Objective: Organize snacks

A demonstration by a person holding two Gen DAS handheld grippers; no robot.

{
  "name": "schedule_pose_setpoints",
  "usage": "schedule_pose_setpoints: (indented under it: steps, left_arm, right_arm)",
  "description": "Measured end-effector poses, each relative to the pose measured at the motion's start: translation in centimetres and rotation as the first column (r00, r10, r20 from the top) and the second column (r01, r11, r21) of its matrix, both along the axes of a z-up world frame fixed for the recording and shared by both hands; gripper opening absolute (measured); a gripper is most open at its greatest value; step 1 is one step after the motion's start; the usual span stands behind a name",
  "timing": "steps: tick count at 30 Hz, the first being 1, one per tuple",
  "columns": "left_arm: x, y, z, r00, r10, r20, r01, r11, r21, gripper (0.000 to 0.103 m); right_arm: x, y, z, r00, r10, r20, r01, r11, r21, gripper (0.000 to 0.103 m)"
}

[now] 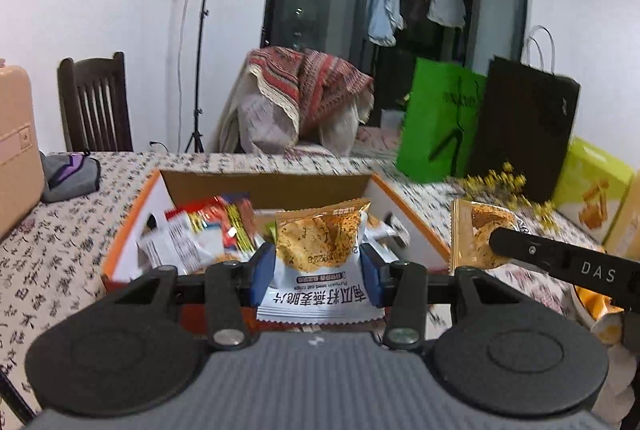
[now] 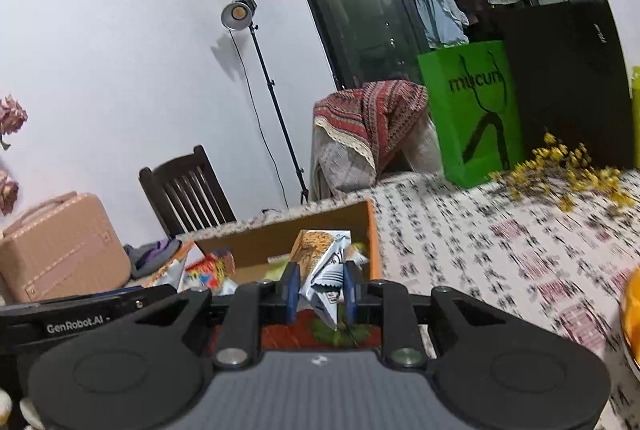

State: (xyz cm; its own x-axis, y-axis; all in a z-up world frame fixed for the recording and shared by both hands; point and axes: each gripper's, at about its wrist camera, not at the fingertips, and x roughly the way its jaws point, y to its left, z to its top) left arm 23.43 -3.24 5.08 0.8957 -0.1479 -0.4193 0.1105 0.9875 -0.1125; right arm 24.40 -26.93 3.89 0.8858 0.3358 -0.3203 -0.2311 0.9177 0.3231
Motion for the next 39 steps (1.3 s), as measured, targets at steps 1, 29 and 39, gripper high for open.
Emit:
schedule_pose_setpoints:
  steps: [1,29,39]
  left_arm:
    - [0.4,0.2,0.2,1.000,0.007,0.004,-0.007,1.000,-0.005,0.047]
    - [6.9,6.6,-2.0,0.952,0.299,0.058,-0.292,0.951,-0.102,0.103]
    - [1.5,6.2,2.1,0.951,0.285,0.121,-0.273,0.956,-0.107,0.103]
  right_arm:
    - [0.5,0.3,0.3,1.000,0.004,0.003,-0.004,1.000,0.002,0.022]
    - [10.1,4.7,-2.5,0.998,0.020,-0.052,-0.021,1.000,-0.019,0.103]
    - [5.4,3.2,1.7,0.999,-0.033,0.022,0.034,0.998,-0.048,0.103]
